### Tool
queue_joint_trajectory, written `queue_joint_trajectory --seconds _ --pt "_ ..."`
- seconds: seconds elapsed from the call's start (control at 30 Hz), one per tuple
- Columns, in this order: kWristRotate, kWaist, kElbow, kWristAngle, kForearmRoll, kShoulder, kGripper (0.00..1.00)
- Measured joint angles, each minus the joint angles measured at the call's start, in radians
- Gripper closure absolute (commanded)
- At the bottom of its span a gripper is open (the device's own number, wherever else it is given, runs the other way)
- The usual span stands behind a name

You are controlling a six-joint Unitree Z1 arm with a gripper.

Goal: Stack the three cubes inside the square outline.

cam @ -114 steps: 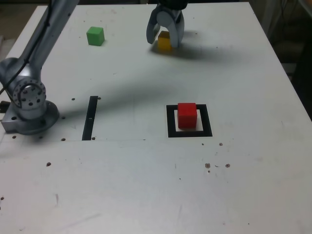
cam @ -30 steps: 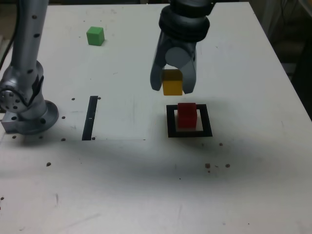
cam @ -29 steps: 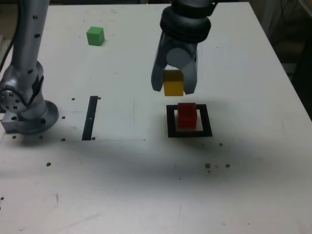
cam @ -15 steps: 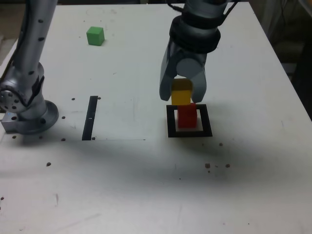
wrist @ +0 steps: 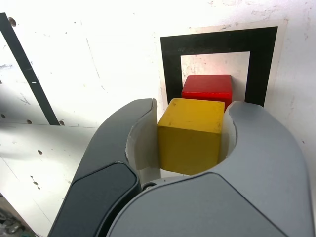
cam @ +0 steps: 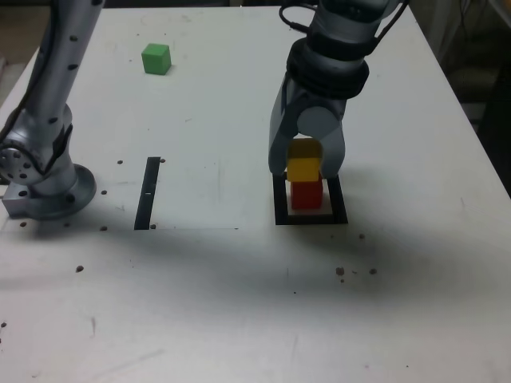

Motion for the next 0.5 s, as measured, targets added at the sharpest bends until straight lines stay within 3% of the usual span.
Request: queue_joint_trajectory --seconds 0.23,0.3,0.47,0.5 --pt "0.0 0.0 -0.004 -0.001 -0.007 0.008 0.6" --pt "0.0 0.0 -0.004 -0.001 -0.008 0.009 0.49" --pt "0.005 0.0 -0.004 -0.002 -0.019 0.009 0.11" --pt "0.007 0.0 -0.004 -0.002 -0.022 0.009 0.08"
